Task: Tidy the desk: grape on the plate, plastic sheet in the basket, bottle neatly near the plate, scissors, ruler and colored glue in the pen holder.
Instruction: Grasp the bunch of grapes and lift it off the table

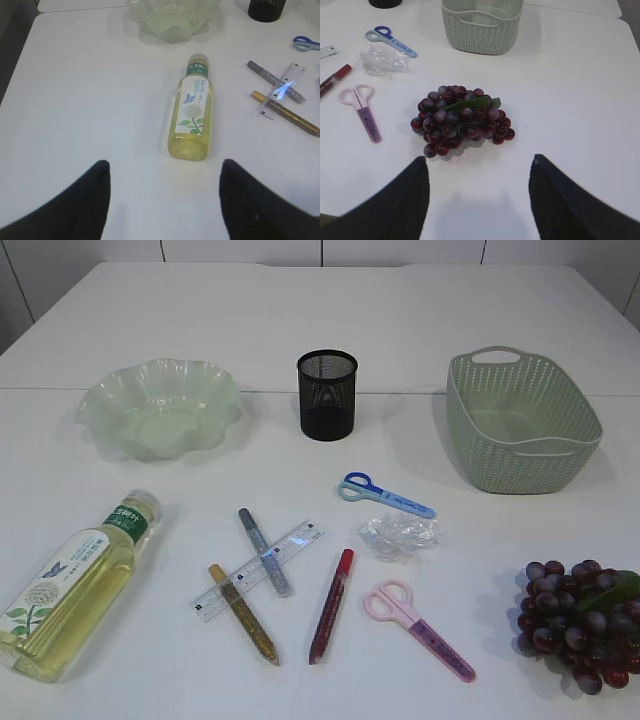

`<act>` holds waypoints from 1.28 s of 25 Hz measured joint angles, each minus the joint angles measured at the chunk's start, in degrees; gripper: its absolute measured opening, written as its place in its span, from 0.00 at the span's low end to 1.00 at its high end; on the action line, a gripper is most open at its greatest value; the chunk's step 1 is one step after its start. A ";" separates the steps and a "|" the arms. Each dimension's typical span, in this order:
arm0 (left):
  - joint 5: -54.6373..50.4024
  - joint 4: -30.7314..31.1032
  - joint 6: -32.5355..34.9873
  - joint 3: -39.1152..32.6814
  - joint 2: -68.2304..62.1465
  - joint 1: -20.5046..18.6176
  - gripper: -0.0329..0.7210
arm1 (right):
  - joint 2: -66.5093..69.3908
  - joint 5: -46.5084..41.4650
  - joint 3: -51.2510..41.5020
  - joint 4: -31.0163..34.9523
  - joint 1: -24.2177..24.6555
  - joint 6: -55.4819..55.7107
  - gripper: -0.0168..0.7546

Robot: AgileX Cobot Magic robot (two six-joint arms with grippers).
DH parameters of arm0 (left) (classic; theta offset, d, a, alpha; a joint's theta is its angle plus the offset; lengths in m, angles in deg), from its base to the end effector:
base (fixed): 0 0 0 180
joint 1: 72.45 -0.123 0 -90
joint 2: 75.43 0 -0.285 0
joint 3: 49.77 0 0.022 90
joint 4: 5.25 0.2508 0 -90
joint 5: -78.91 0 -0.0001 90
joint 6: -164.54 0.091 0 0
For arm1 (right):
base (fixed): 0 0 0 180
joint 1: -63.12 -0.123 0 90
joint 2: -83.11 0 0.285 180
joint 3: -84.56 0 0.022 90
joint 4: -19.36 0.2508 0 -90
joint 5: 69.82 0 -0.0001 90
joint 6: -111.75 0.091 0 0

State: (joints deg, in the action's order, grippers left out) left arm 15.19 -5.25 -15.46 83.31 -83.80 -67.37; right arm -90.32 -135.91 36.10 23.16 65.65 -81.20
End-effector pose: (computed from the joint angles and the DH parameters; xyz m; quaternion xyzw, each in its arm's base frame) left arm -0.0088 0.0008 0.2812 0.0382 0.8608 -0.0225 0.5070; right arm -0.0122 0.0061 0.2704 -0.0822 0.8665 -0.0335 0.4912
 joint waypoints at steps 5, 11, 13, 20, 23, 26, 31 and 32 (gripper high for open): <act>0.08 0.00 0.00 0.00 0.00 0.00 0.70 | 0.00 0.00 0.00 -0.08 0.00 0.22 0.66; 0.22 0.00 0.00 0.00 0.00 0.00 0.70 | 0.00 0.28 0.24 -0.12 0.00 1.54 0.66; 0.82 0.00 0.00 0.15 -0.47 0.00 0.70 | 0.00 2.04 0.82 -0.12 0.00 4.92 0.64; 5.94 -2.61 0.00 4.26 -10.42 0.00 0.70 | 4.74 4.24 1.92 -0.22 0.00 11.33 0.55; 9.18 -3.63 0.00 7.11 -17.15 0.00 0.70 | 11.14 6.01 3.59 -0.09 0.00 11.62 0.55; 13.04 -5.76 0.00 9.44 -24.40 0.00 0.70 | 18.75 6.87 5.91 1.37 0.00 13.69 0.55; 19.20 -7.98 0.00 12.22 -36.77 0.00 0.70 | 31.97 8.27 8.62 1.74 0.00 17.62 0.55; 19.89 -7.98 0.00 12.87 -38.86 0.00 0.70 | 34.68 8.56 9.15 1.74 0.00 17.76 0.55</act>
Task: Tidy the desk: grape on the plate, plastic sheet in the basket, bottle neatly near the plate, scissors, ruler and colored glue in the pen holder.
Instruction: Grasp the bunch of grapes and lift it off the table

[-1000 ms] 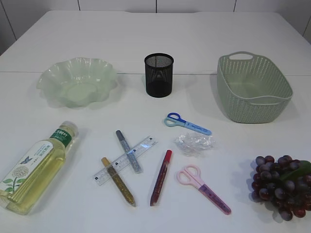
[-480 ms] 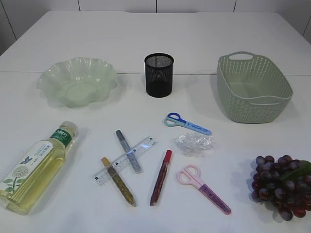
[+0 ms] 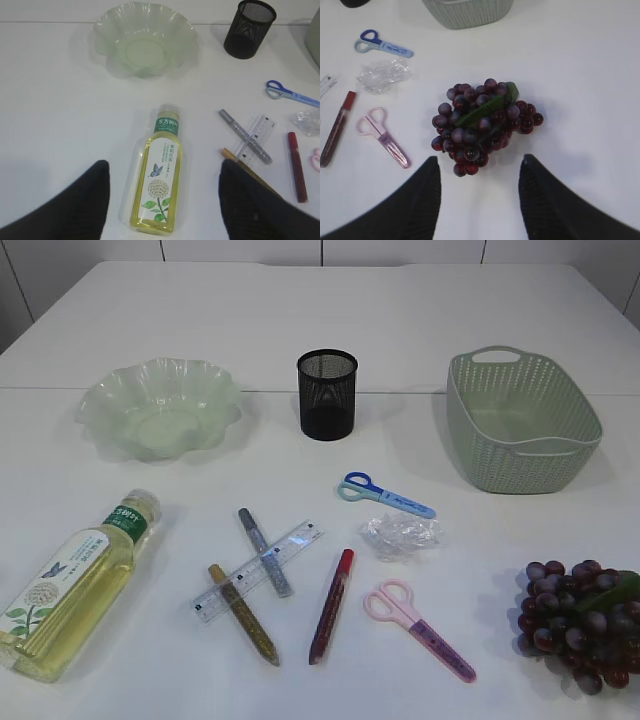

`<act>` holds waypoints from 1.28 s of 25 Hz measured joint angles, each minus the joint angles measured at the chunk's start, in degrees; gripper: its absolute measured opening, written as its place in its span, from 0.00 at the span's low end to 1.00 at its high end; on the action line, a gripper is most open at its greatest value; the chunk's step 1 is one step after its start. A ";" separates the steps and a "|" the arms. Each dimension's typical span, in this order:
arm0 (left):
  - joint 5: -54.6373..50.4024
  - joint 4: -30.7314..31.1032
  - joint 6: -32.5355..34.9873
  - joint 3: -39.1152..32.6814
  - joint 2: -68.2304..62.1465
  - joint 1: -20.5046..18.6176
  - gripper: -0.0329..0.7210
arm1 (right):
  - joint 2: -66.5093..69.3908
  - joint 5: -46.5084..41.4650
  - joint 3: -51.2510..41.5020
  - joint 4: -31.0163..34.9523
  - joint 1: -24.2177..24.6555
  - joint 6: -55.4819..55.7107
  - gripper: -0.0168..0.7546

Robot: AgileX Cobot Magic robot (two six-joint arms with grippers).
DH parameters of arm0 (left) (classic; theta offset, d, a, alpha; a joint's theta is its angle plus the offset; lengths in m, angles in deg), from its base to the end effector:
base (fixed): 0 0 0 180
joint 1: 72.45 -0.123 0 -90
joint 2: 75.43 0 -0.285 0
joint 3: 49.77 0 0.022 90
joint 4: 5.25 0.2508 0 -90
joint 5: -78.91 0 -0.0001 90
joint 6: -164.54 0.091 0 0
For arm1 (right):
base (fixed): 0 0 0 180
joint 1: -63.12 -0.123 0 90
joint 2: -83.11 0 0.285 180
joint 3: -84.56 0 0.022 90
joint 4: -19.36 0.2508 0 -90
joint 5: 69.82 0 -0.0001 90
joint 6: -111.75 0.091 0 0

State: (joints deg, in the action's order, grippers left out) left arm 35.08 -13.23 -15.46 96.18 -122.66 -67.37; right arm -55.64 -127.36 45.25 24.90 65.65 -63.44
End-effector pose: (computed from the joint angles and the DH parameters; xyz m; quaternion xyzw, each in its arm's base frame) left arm 0.1241 -0.0198 0.3402 0.0169 0.8854 -0.0862 0.4564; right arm 0.0904 0.0034 0.3063 0.0693 0.9303 0.0545 0.3561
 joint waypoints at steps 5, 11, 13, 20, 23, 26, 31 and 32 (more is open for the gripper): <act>0.07 -0.53 0.00 3.67 -11.70 0.00 0.70 | 12.97 -0.97 3.55 -1.07 0.00 -1.33 0.55; -4.10 -3.41 2.51 10.08 -22.33 0.00 0.70 | 27.36 -3.22 7.41 -5.90 0.00 -9.05 0.55; -4.77 -4.97 2.75 11.93 -24.82 0.00 0.70 | 30.90 -3.22 8.08 -6.57 0.00 -11.34 0.55; -5.09 -6.86 4.55 14.38 -28.50 4.22 0.70 | 38.55 -0.85 9.27 -5.22 0.00 -11.95 0.55; -4.99 -6.23 4.84 14.38 -29.31 8.58 0.70 | 40.99 2.63 9.25 -3.87 0.00 -7.62 0.60; -4.91 -5.83 4.88 14.38 -30.00 11.93 0.70 | 43.14 5.50 9.25 -1.98 0.00 -1.22 0.69; -4.91 -5.45 4.88 14.38 -30.36 13.66 0.70 | 45.41 7.79 9.25 1.00 0.00 11.90 0.73; -4.91 -5.25 4.88 14.38 -30.36 13.66 0.70 | 45.69 7.93 9.25 1.10 0.00 14.82 0.73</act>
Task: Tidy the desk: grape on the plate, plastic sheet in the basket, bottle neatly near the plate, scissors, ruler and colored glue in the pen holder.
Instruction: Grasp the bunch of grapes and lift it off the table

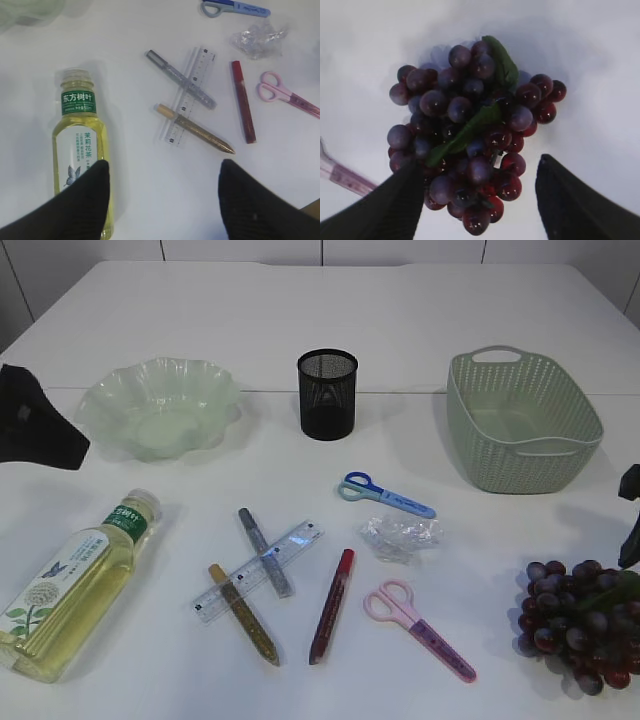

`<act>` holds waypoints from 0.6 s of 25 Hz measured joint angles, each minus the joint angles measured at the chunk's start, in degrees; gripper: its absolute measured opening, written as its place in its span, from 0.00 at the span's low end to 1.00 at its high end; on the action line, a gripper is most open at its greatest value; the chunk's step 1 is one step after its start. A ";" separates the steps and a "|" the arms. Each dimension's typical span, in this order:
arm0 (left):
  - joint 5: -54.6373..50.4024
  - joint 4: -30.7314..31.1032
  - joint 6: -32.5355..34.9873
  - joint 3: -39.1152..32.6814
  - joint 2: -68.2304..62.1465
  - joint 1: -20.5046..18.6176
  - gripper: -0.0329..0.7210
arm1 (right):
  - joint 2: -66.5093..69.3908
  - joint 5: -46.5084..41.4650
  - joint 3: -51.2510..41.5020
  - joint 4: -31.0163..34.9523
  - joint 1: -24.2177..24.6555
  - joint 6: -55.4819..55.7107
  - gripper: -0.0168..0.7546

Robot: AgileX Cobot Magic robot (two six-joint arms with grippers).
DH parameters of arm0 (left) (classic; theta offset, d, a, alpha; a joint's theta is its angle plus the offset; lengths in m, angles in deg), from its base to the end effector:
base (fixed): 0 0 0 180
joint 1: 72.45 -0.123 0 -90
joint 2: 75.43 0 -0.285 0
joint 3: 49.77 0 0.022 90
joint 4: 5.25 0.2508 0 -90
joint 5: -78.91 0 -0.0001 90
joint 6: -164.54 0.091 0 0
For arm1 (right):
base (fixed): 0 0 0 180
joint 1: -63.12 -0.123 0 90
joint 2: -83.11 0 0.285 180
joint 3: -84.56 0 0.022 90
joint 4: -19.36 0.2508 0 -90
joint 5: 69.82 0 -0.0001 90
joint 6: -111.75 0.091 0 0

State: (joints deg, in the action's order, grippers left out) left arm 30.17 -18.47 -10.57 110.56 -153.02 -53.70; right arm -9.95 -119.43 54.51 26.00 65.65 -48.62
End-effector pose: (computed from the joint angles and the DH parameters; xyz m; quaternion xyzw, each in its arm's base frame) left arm 0.2235 -0.0924 0.3178 0.1483 0.9395 -0.1392 0.2756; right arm 0.2396 -0.0026 0.2252 0.2221 0.9668 0.0650 0.1080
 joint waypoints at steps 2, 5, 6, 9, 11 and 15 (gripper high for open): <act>0.00 0.71 0.00 0.00 0.00 0.00 0.70 | 0.73 0.10 0.04 -0.27 0.00 5.71 0.73; 0.00 0.91 0.00 0.00 0.00 0.00 0.70 | 1.37 0.22 0.04 -1.75 0.00 14.66 0.73; 0.00 0.91 0.00 0.00 0.00 0.00 0.70 | 1.66 0.22 0.04 -2.30 0.00 17.46 0.73; 0.00 0.96 0.10 0.00 0.00 0.11 0.70 | 3.08 0.22 0.04 -3.06 0.00 23.95 0.73; 0.00 0.96 0.09 0.00 0.00 0.11 0.70 | 4.56 1.09 0.04 -2.66 0.00 26.40 0.73; 0.00 1.05 0.09 0.00 0.00 0.11 0.70 | 7.81 4.00 0.04 -0.34 0.00 29.34 0.73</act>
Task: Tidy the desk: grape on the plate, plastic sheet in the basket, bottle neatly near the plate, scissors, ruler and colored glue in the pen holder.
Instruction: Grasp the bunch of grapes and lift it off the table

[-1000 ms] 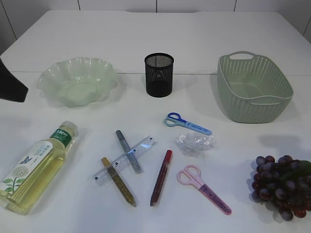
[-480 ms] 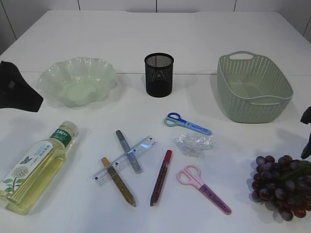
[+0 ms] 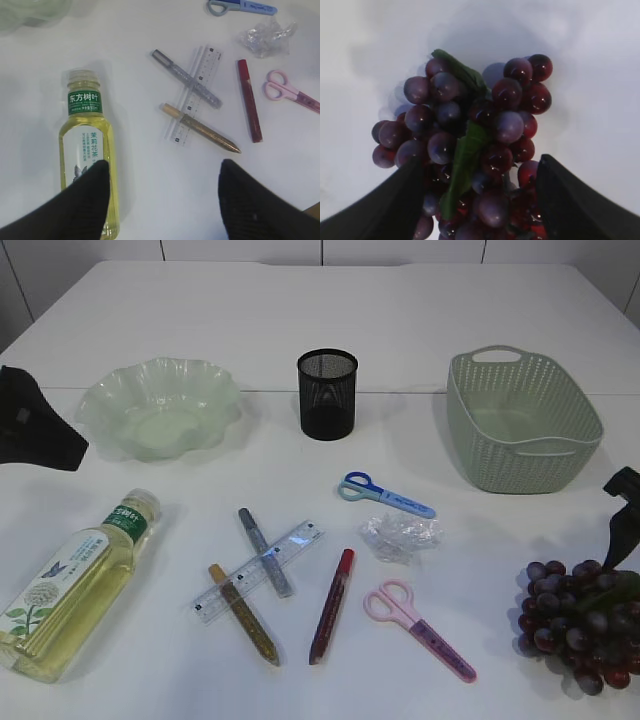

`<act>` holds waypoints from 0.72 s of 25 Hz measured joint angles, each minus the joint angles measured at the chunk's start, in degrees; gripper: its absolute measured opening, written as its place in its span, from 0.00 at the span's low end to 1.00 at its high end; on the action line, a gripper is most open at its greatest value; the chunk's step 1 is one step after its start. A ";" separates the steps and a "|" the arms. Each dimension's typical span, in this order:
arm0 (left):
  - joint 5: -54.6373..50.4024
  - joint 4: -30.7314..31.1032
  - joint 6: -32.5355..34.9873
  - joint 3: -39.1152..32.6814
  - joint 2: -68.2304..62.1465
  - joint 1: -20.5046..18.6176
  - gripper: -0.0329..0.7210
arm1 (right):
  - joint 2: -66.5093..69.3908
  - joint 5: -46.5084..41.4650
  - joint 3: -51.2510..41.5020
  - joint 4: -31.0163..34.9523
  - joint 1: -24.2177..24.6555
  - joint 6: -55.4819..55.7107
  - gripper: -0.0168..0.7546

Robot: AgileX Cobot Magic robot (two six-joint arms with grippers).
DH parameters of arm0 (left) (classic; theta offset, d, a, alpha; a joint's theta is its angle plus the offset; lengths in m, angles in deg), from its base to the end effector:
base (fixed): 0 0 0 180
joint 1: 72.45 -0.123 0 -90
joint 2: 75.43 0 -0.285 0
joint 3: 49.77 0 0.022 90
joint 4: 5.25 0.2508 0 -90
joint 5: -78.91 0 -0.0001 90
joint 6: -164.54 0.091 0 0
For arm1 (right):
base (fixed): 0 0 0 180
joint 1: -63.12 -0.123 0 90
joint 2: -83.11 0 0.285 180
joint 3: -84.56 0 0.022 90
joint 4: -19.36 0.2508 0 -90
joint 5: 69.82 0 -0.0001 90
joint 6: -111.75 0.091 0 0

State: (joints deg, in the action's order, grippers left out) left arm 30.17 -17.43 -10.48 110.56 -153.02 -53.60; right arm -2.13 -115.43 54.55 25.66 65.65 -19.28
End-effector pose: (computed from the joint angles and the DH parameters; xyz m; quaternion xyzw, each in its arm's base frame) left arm 0.2237 -0.0916 0.3175 0.1537 0.9394 -0.1311 0.2769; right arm 0.2576 -0.0042 0.1926 0.4638 0.8810 0.0719 0.0602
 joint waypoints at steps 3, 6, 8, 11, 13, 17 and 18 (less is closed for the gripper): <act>0.00 0.00 0.00 0.00 0.00 0.00 0.70 | 2.01 0.39 0.00 0.43 0.00 1.48 0.73; 0.00 0.00 0.00 0.00 0.00 0.00 0.70 | 3.16 0.52 0.00 0.46 0.00 3.12 0.73; 0.00 0.00 0.00 0.00 0.00 0.00 0.70 | 3.29 1.15 0.00 -0.38 0.00 5.30 0.73; 0.00 0.00 0.00 0.00 0.00 0.00 0.70 | 3.29 2.10 0.00 -2.82 0.00 7.84 0.73; 0.00 0.04 0.00 0.00 0.00 0.00 0.70 | 3.54 2.30 0.09 -4.89 0.00 9.64 0.73; 0.00 0.04 0.00 0.00 0.00 0.00 0.70 | 5.63 2.86 0.09 -6.31 0.00 10.81 0.73; 0.00 0.04 0.00 0.00 0.00 0.00 0.70 | 6.31 3.17 0.09 -5.87 0.00 10.89 0.73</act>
State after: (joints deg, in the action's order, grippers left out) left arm 30.17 -17.39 -10.48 110.56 -153.02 -53.60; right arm 4.17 -112.26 54.64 19.79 65.65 -8.39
